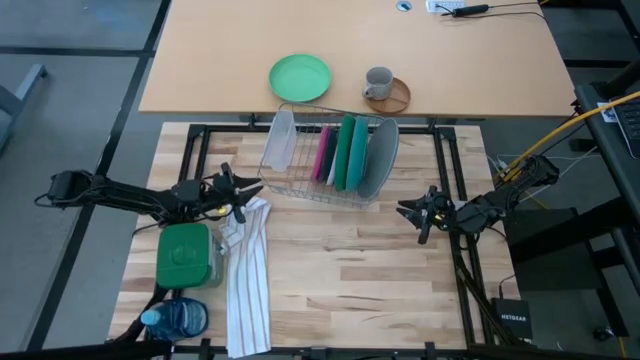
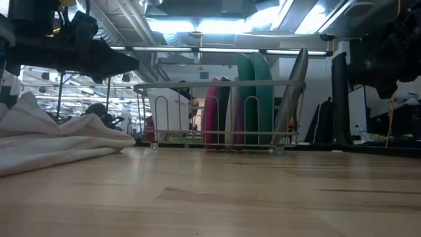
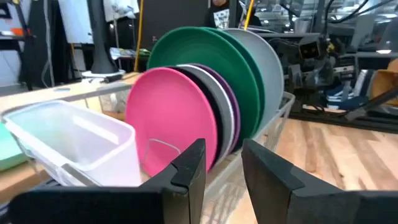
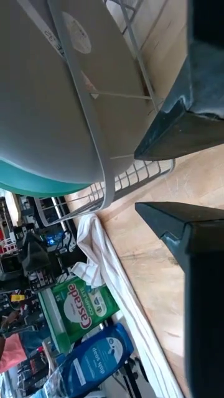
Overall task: Sort dishes
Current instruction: Return to Home Position
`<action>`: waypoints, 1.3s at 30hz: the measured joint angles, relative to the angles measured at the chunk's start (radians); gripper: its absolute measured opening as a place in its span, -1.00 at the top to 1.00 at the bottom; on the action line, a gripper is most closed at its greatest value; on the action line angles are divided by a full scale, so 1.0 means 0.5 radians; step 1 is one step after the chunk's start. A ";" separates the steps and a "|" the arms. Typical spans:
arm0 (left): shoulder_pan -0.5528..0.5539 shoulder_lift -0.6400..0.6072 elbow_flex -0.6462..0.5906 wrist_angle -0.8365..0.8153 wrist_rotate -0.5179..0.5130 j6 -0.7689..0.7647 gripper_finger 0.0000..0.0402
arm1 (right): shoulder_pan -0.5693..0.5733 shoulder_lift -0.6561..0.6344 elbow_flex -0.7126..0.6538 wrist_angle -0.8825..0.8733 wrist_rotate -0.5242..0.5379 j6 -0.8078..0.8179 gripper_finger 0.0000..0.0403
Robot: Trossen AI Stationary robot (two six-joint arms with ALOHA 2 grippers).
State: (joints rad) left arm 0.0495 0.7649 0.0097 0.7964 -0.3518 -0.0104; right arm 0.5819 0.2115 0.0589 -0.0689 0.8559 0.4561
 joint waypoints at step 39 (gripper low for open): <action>0.018 -0.273 0.000 -1.482 -0.002 -0.175 0.53 | -0.010 -0.146 0.000 0.002 -0.357 -0.032 0.40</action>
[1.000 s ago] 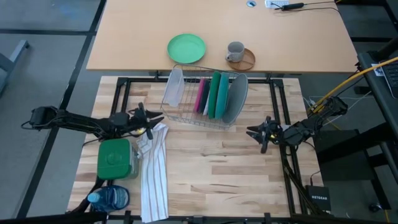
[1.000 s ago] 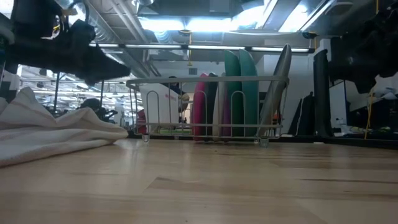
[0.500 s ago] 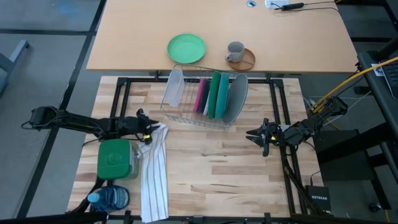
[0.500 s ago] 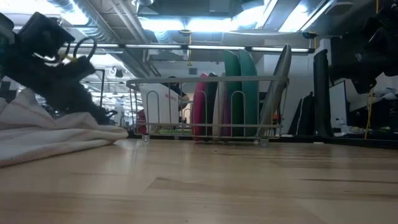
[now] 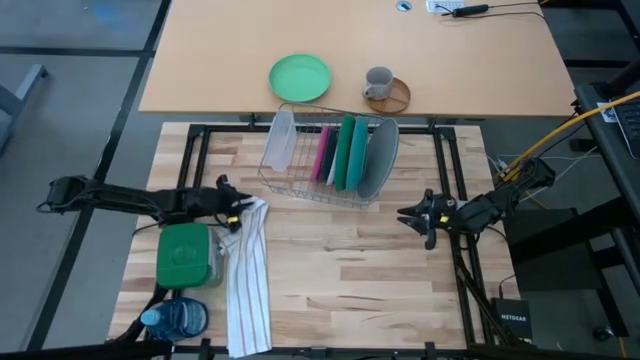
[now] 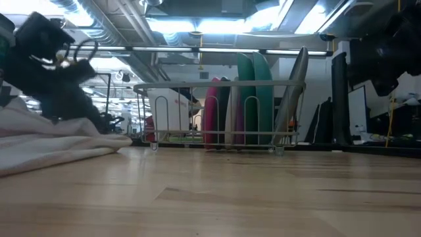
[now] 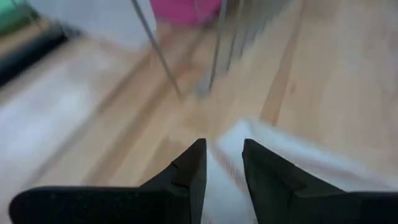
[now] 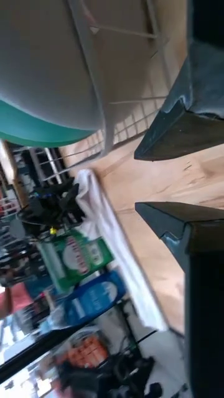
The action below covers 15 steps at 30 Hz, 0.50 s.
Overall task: Sort dishes
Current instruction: Return to Home Position
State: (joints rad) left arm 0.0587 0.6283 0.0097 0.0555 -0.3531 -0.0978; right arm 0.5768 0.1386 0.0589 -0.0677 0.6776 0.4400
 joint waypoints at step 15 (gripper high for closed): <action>0.000 -1.102 0.001 0.002 0.000 0.000 0.53 | -0.335 -0.272 -0.005 0.020 -0.033 0.000 0.40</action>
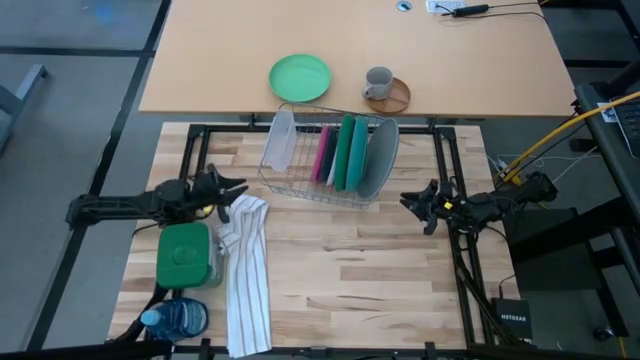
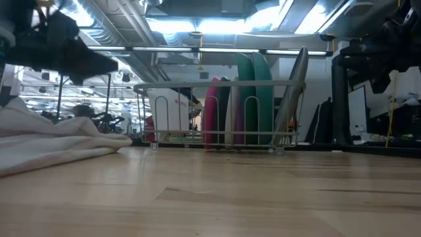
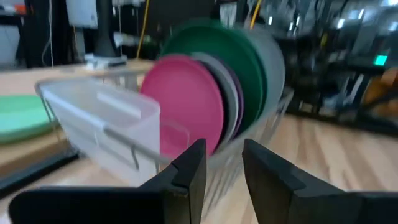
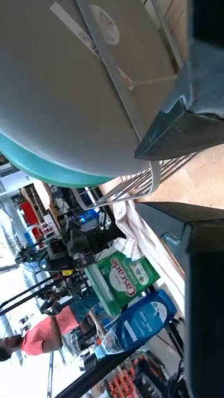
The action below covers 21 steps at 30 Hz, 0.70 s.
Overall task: Sort dishes
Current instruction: Return to Home Position
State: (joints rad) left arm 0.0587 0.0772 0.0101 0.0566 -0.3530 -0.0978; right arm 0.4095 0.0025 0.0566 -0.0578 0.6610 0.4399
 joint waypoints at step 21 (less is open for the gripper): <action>0.003 -0.145 -0.001 0.006 -0.003 0.000 0.53 | -0.120 0.000 -0.009 0.021 -0.055 0.000 0.40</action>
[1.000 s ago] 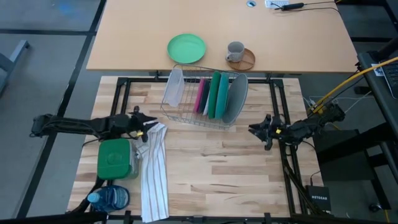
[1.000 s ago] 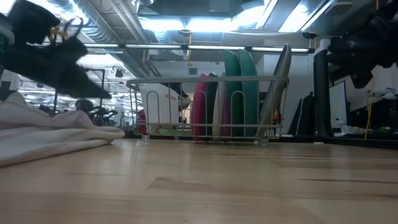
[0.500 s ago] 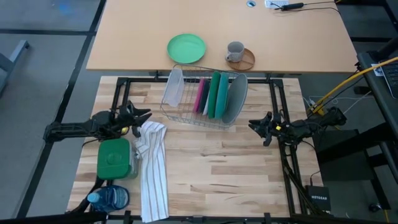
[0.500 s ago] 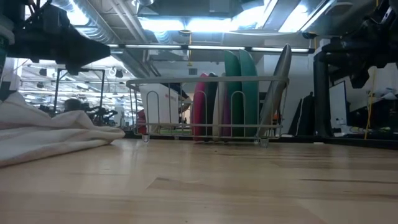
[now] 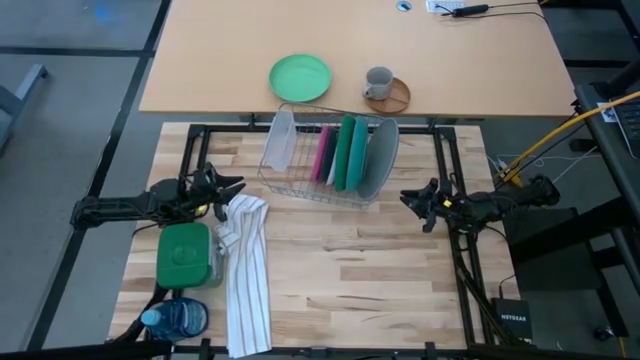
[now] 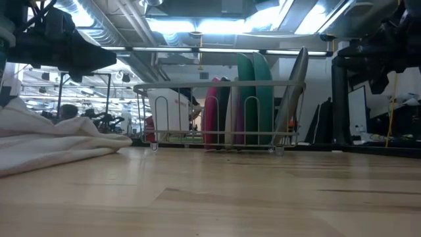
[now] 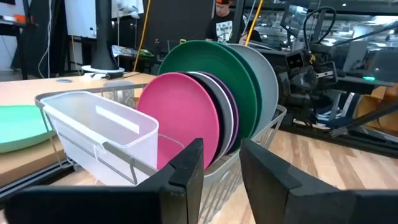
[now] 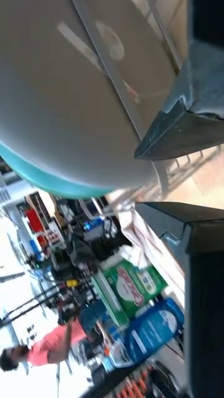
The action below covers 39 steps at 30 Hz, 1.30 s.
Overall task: Sort dishes
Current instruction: Return to Home Position
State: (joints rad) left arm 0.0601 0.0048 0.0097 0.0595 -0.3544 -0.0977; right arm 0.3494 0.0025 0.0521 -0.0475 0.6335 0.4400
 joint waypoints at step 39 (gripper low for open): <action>0.000 0.002 -0.001 0.000 -0.001 0.000 0.53 | -0.360 0.000 -0.002 -0.009 -0.034 0.000 0.40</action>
State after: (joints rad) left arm 0.0601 0.0055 0.0093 0.0593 -0.3548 -0.0978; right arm 0.1696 0.0025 0.0513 -0.0521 0.6167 0.4400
